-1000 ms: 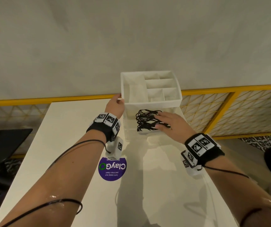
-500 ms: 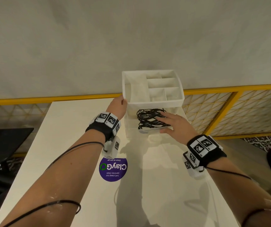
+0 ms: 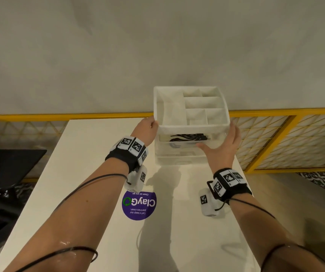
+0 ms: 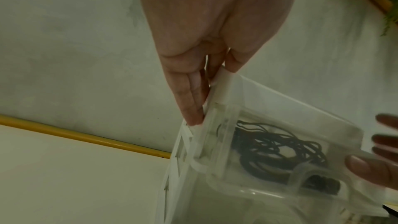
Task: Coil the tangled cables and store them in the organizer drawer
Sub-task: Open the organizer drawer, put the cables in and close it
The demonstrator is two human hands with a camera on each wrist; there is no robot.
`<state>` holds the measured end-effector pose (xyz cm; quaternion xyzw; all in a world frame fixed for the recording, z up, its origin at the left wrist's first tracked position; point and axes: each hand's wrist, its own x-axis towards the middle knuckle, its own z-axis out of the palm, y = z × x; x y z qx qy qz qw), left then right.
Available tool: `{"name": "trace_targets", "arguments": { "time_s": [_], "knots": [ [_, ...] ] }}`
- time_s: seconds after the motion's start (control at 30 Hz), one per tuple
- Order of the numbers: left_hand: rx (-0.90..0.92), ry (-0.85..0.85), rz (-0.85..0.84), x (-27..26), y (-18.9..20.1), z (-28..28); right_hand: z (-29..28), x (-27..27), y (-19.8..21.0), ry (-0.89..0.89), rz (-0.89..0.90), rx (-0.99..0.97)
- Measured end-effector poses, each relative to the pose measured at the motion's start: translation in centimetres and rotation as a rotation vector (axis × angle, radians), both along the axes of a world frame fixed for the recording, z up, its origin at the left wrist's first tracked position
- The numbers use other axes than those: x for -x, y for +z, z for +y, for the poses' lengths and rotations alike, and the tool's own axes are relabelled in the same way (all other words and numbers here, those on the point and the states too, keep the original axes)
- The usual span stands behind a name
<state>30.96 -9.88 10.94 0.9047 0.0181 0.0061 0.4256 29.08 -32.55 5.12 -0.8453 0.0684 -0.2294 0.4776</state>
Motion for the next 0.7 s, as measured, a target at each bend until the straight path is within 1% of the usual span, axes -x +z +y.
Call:
{"name": "trace_targets", "arguments": {
  "time_s": [0.07,0.1,0.17,0.27,0.37,0.5,0.7],
  "knots": [
    [-0.001,-0.004,0.001,0.0,0.0,0.0,-0.4,-0.5,-0.4,0.031,0.107,-0.202],
    [-0.004,-0.009,0.004,0.0,0.0,0.0,-0.6,-0.7,-0.4,0.054,0.127,-0.244],
    [-0.005,-0.011,0.007,0.0,0.0,0.0,-0.8,-1.3,-0.4,0.074,0.133,-0.27],
    [0.005,-0.005,0.013,0.0,-0.1,0.1,-0.1,-2.0,-0.5,0.03,0.148,-0.36],
    [-0.007,-0.01,0.016,-0.1,-0.2,0.2,1.2,-2.9,-0.9,-0.009,0.118,-0.445],
    [-0.02,-0.019,0.02,-0.2,-0.2,0.3,1.6,-3.4,-1.5,-0.051,0.091,-0.464],
    [0.02,-0.006,0.045,0.0,-0.3,0.3,1.3,-2.9,-1.3,-0.033,0.055,-0.46]
  ]
}}
